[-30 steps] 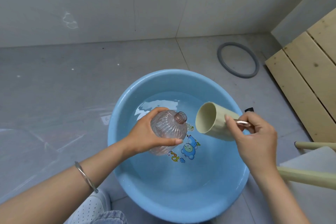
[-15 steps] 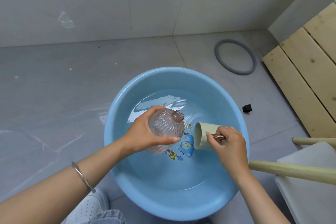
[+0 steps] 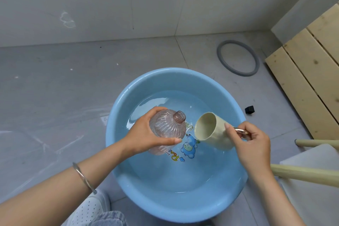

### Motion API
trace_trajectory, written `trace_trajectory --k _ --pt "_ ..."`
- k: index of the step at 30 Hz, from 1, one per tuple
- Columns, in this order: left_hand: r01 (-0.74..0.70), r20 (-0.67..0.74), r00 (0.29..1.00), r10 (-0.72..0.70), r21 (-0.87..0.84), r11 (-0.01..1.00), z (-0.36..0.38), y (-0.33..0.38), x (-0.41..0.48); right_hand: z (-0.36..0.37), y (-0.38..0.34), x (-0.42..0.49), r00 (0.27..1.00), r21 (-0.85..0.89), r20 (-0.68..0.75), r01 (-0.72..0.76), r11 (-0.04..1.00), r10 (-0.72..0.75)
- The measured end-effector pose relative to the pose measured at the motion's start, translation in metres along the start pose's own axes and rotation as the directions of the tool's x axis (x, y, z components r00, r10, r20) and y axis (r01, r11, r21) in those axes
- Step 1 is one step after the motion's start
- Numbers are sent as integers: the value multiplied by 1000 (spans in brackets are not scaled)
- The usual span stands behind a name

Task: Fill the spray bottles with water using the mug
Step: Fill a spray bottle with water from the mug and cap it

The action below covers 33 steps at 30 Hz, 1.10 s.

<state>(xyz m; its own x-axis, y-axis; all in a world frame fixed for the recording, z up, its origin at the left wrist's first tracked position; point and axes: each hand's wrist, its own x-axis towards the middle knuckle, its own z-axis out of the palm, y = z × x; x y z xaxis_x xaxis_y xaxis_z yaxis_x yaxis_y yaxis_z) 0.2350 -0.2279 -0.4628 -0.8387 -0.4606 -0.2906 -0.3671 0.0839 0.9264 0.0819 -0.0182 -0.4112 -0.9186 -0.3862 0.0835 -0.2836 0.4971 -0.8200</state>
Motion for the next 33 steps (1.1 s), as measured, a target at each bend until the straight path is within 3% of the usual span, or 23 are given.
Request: trace_trajectory --k 5,12,22,33 --pt "0 0 1000 0 -14 1000 1 1 0 -13 -39 3 998 142 -59 32 989 -24" --pt "-22 12 1000 22 -32 999 2 5 -1 -17 -79 -1 980 178 -51 196 964 -190" --pt "-22 12 1000 22 -16 1000 2 6 -2 -14 -96 -5 893 -89 -17 446 890 -449" --pt "-25 4 1000 25 -17 1000 2 6 -1 -13 -105 -9 824 -203 19 558 804 -567"
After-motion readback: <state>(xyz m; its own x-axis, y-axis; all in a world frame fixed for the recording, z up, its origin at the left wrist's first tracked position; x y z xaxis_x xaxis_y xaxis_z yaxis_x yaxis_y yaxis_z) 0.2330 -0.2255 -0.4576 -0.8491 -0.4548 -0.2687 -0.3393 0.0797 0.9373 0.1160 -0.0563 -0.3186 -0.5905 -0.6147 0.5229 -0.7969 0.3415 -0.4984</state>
